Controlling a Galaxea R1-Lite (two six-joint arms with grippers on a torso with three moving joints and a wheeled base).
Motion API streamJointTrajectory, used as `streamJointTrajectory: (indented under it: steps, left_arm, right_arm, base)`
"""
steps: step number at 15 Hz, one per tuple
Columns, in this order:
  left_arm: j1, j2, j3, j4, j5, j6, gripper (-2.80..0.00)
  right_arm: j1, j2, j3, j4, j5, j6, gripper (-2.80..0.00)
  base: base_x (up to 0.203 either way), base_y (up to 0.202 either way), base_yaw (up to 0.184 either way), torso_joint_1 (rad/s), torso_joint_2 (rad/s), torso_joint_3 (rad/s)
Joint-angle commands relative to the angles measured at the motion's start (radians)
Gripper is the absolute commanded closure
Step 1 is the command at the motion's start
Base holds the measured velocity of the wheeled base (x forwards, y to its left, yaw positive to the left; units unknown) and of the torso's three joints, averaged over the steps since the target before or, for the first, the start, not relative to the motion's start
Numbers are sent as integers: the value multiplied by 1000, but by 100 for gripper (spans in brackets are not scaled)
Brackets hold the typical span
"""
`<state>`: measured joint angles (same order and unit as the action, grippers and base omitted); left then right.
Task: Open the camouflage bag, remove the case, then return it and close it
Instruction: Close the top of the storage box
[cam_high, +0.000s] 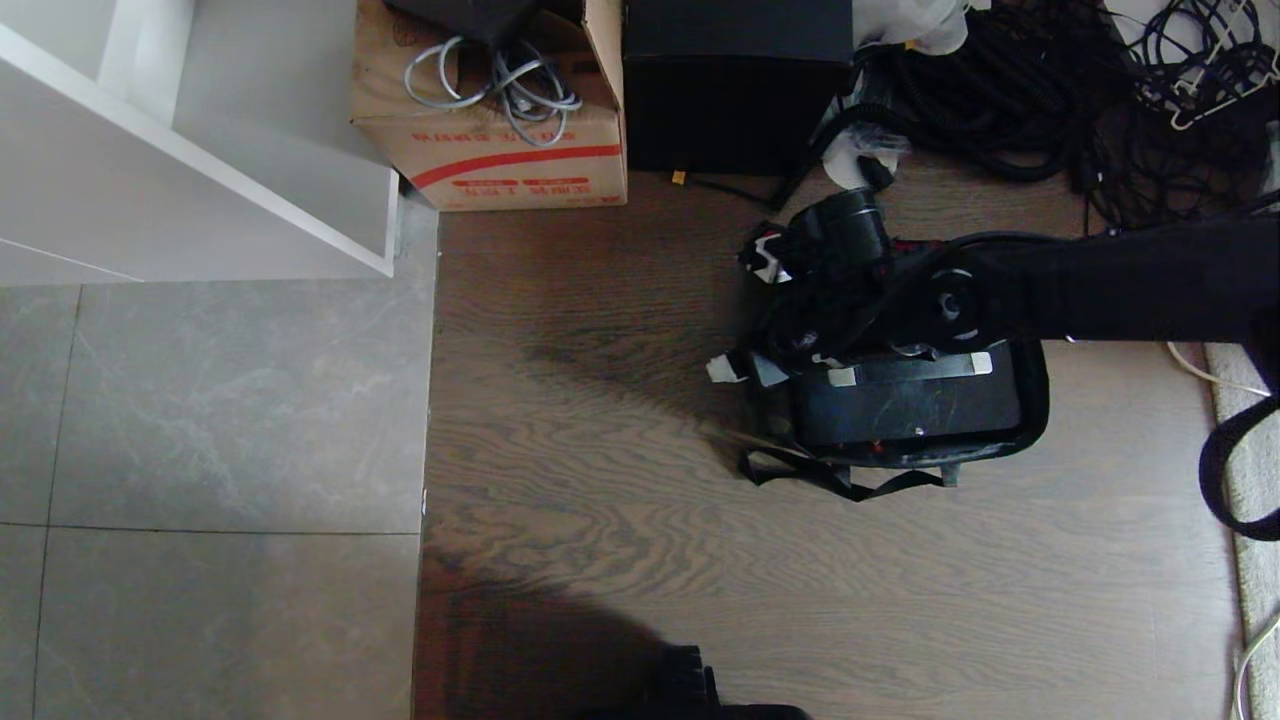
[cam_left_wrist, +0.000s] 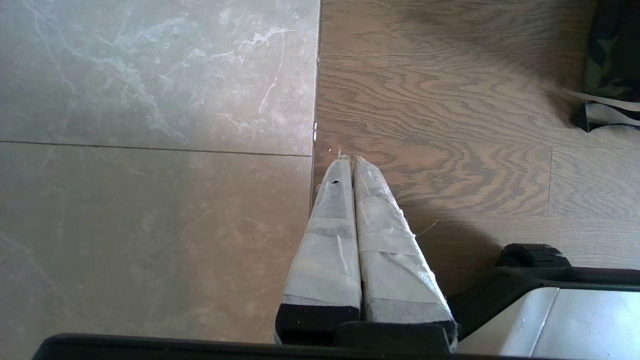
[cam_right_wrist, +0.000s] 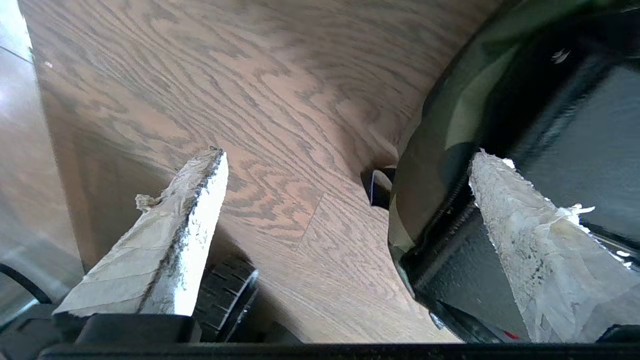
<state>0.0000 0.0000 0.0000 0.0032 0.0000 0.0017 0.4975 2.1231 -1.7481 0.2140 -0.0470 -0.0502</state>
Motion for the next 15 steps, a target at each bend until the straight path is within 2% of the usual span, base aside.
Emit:
streamJointTrajectory:
  steps: [1, 2, 6, 9, 15]
  left_arm:
    - [0, 0, 0, 0, 0, 0, 0]
    - [0, 0, -2, 0, 0, 0, 0]
    - [0, 0, 0, 0, 0, -1, 0]
    - [0, 0, 0, -1, 0, 0, 0]
    - [0, 0, 0, 0, 0, -1, 0]
  right_arm:
    - [11, 31, -11, 1, -1, -4, -280]
    - [15, 38, -18, -1, -21, -10, -280]
    - [24, 54, -13, -44, -195, -88, -280]
    - [66, 70, 6, -81, -333, -105, -280]
    - [99, 99, 7, -81, -341, -95, -280]
  base:
    - [0, 0, 0, 0, 0, 0]
    - [0, 0, 0, 0, 0, 0]
    - [0, 0, 0, 0, 0, 0]
    - [0, 0, 0, 0, 0, 0]
    - [0, 0, 0, 0, 0, 0]
